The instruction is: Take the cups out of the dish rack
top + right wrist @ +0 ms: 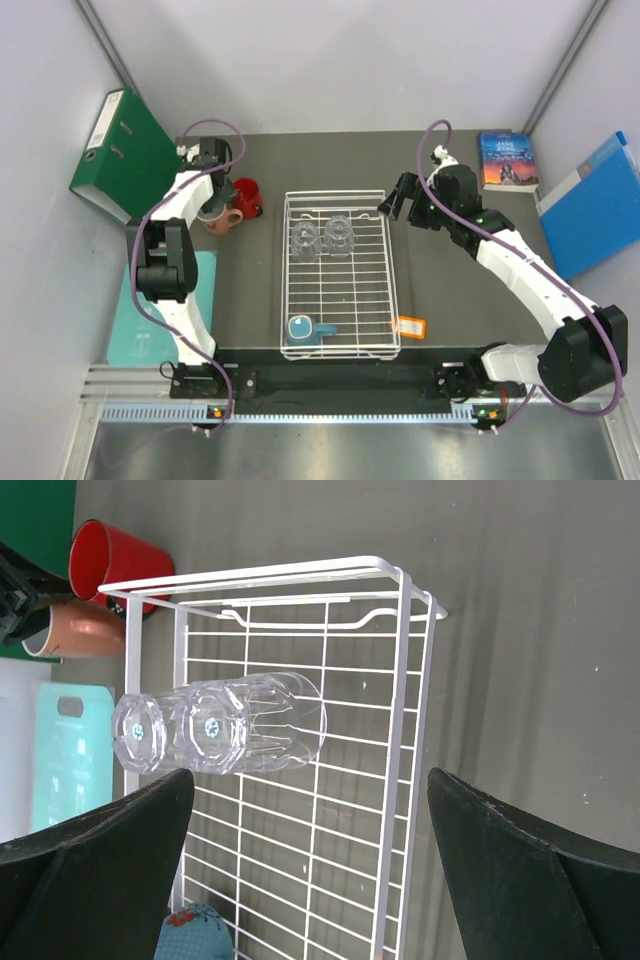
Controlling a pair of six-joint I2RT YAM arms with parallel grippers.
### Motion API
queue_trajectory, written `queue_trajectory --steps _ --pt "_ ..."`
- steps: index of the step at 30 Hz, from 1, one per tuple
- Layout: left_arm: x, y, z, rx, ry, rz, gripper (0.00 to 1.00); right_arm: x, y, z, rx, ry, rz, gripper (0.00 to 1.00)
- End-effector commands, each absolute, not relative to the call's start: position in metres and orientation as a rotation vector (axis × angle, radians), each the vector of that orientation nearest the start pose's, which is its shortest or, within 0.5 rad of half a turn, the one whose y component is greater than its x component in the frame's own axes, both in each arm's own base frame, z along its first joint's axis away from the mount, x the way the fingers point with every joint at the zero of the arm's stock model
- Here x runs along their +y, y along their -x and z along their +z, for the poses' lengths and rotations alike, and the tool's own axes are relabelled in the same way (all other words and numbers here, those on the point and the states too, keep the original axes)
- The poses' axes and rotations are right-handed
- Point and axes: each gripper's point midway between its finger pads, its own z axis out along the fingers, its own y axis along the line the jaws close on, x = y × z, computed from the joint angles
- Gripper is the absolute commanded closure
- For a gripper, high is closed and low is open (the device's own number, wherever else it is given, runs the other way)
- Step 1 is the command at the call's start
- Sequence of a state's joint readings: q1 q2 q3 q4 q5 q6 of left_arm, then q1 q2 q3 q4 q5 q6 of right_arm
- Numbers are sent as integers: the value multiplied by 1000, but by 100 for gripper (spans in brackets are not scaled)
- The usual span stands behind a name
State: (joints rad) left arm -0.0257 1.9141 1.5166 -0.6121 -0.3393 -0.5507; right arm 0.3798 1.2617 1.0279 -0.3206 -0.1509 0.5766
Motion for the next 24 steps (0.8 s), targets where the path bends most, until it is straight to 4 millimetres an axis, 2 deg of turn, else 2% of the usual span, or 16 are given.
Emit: queue_trajectory --steps 1,4,7,8,9,13,14,15,16,17,18,20,21,22,23,24 --pt "37 -456 147 2262 809 215 40 196 -338 223 2142 -84 747 2" --pt "43 -448 168 2207 843 235 29 192 -335 225 2136 -70 709 1" --pt "45 -442 197 2132 852 217 8 187 -329 233 2115 -41 642 0" --pt "46 -442 206 2110 852 210 4 188 -326 235 2107 -26 625 0" --pt "45 -439 222 2076 858 191 1 187 -320 239 2102 -14 613 0" --pt "38 -427 260 1995 852 129 1 193 -302 250 2074 76 561 0" --pt "35 -423 267 1982 850 112 1 203 -290 255 2059 137 583 0" --pt "31 -416 283 1946 846 82 1 209 -283 256 2050 198 586 0" --pt "23 -412 287 1943 824 60 1 217 -273 255 2056 255 608 1" --pt "16 -408 293 1935 803 39 1 234 -255 255 2054 348 649 0" --pt "11 -400 306 1910 785 16 1 243 -244 253 2054 414 663 1" --pt "-9 -390 310 1917 735 -25 1 266 -213 241 2085 551 714 2" --pt "-14 -381 318 1898 728 -47 1 273 -203 237 2093 590 725 2" --pt "-27 -374 313 1914 701 -55 1 277 -195 231 2107 622 720 2" --pt "-33 -369 313 1919 687 -61 1 288 -178 223 2114 691 727 3" --pt "-39 -361 316 1910 682 -77 1 293 -170 221 2113 719 726 3"
